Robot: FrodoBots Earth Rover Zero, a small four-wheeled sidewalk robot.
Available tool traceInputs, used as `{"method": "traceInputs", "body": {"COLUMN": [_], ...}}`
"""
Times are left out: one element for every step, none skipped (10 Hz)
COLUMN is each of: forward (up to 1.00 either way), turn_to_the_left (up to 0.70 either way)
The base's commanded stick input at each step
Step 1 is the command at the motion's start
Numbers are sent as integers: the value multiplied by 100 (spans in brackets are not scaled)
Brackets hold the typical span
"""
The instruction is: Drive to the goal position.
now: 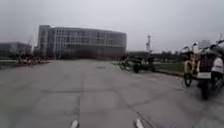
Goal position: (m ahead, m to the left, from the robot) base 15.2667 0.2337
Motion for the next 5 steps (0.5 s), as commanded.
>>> {"method": "traceInputs", "body": {"forward": [100,100,100,100,100], "turn_to_the_left": [2,2,2,2,2]}}
